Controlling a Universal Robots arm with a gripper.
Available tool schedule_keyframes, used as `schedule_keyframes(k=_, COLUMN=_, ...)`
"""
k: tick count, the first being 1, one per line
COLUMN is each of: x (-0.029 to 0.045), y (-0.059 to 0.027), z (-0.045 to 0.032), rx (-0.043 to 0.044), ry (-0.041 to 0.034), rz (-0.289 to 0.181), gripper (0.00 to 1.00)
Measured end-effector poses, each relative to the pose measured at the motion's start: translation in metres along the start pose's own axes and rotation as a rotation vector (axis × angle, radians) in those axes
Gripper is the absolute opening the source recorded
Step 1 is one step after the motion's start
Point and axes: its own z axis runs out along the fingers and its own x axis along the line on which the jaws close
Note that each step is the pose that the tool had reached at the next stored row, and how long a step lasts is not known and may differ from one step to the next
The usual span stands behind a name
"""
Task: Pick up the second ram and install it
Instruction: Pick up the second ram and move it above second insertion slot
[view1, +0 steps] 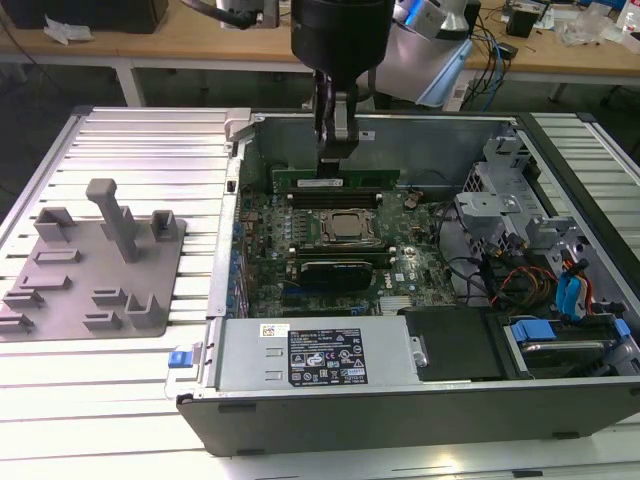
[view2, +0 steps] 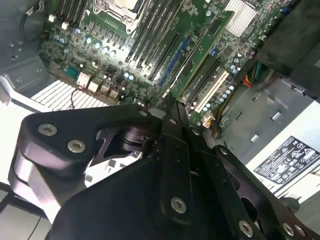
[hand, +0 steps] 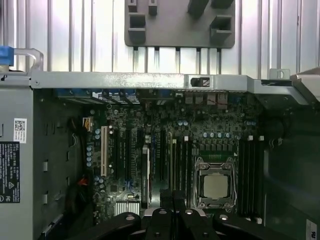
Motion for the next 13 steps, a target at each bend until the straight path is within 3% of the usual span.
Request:
schedule_keyframes(k=5, x=-0.0032, y=-0.0099, z=0.0102, rx=-0.0001, ry=0.0007, rz=0.0, gripper=0.09)
schedule_keyframes(k=13, x=-0.0124, y=-0.0156, z=0.0204, rx=-0.0001, ry=0.0008, rz=0.0, gripper=0.09)
